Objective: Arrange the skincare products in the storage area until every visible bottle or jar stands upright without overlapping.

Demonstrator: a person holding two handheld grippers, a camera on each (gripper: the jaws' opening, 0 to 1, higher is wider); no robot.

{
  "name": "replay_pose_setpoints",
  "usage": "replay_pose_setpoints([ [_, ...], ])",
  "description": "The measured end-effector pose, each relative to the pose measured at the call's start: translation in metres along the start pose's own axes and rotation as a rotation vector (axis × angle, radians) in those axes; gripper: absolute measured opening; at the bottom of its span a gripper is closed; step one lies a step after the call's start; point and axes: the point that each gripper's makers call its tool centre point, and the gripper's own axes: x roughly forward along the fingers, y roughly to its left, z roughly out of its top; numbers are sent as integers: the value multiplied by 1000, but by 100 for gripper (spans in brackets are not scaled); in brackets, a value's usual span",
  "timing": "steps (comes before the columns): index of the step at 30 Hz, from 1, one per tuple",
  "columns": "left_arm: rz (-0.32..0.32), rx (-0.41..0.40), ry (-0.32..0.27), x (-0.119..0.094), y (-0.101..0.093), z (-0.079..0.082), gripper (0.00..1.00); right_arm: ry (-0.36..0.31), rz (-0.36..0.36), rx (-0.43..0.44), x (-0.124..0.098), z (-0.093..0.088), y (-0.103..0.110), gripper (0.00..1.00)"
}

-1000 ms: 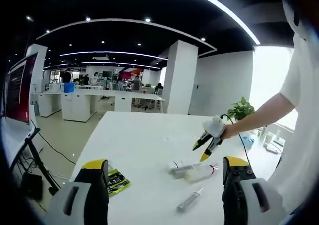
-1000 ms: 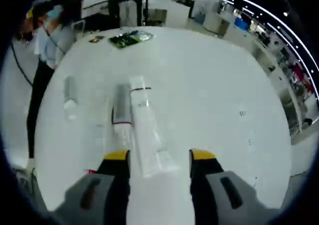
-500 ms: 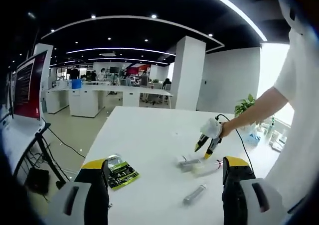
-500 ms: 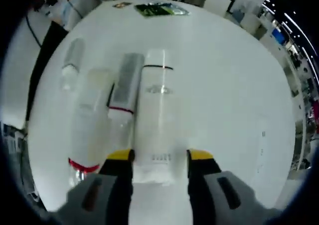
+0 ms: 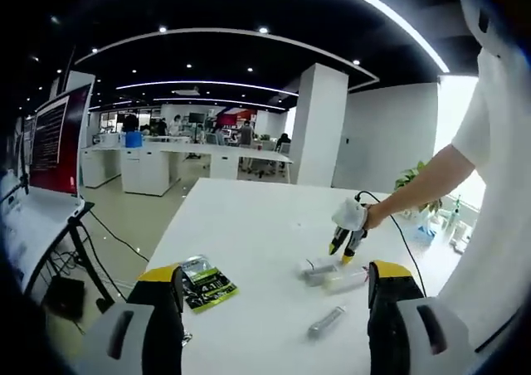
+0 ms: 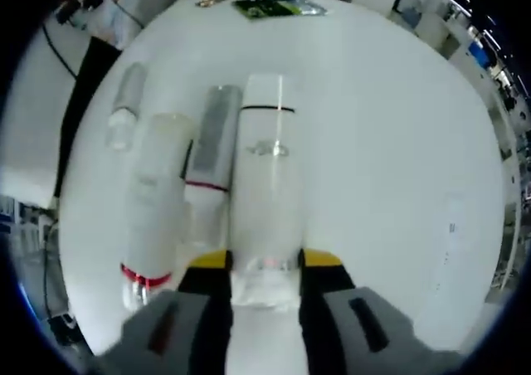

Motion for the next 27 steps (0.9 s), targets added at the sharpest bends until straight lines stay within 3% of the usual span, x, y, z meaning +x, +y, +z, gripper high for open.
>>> replay_pose_setpoints([
  [9, 17, -55, -85, -28, 3, -2, 90, 60, -2, 24, -3, 0, -3, 21],
  [15, 30, -61, -59, -36, 8, -17, 89, 103, -39, -12, -16, 6, -7, 21],
  [21, 13, -84, -96, -40, 12, -14, 88, 168, -88, -37, -27, 14, -13, 22],
  [27, -6, -109, -87, -41, 22, -15, 86, 222, -100, -64, -47, 31, -9, 22],
])
